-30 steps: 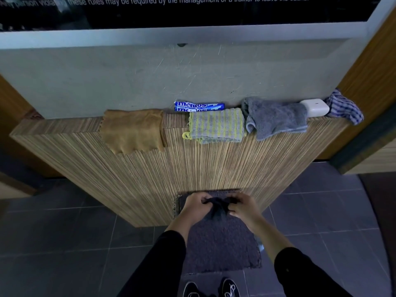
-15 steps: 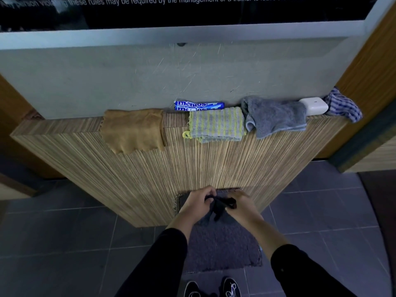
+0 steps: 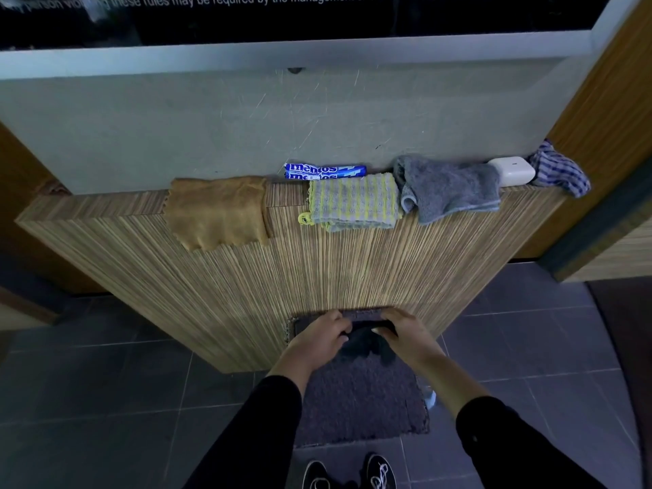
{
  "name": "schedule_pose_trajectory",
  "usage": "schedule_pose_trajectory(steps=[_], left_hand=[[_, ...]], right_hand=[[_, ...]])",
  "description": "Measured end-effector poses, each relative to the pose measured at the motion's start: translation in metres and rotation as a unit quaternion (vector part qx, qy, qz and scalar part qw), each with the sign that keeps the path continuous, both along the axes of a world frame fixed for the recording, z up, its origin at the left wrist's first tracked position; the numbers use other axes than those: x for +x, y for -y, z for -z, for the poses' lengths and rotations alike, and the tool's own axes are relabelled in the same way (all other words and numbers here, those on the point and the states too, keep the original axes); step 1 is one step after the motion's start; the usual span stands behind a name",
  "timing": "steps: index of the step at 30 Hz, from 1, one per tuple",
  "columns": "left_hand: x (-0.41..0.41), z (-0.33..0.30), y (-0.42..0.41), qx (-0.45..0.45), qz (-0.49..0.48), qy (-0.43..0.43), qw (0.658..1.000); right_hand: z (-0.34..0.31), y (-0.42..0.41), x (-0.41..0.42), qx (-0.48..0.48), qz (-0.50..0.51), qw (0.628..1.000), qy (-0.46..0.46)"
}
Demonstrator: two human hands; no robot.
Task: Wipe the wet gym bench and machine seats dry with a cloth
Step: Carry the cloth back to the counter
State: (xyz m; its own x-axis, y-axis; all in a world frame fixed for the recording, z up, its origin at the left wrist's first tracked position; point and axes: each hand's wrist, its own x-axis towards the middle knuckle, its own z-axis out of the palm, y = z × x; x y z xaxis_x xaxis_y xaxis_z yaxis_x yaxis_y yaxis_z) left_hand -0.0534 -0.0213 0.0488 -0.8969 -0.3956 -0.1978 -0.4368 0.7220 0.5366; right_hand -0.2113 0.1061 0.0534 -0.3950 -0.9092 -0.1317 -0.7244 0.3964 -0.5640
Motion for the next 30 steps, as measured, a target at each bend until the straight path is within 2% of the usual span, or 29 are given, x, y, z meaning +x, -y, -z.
schedule_pose_trajectory(steps=[5,8,15,19,25,27,30], left_hand=[[0.002,-0.001,0.008,-0.011,-0.037,-0.027,0.999],[0.002,-0.001,0.014,-0.017,-0.034,-0.024,0.999],[0.005,0.008,0.019,-0.018,-0.061,-0.012,0.998],[-0.002,0.008,0.025,-0.019,-0.064,-0.008,0.998],[-0.016,0.008,0.038,-0.038,-0.07,-0.047,0.996],[-0.017,0.013,0.039,-0.044,-0.074,-0.061,0.994],[-0.012,0.034,0.031,-0.041,-0.08,-0.066,0.994]], right_hand=[[0.003,-0.001,-0.01,0.056,-0.051,0.997,0.003],[0.007,0.001,-0.012,0.106,-0.076,0.991,-0.019],[0.008,0.008,-0.019,0.155,-0.103,0.982,-0.045],[0.01,0.015,-0.027,0.144,-0.081,0.985,-0.05],[0.01,0.025,-0.04,0.054,-0.027,0.997,-0.057],[0.015,0.026,-0.041,0.017,-0.012,0.998,-0.052],[0.037,0.02,-0.036,0.015,0.001,0.999,-0.039]])
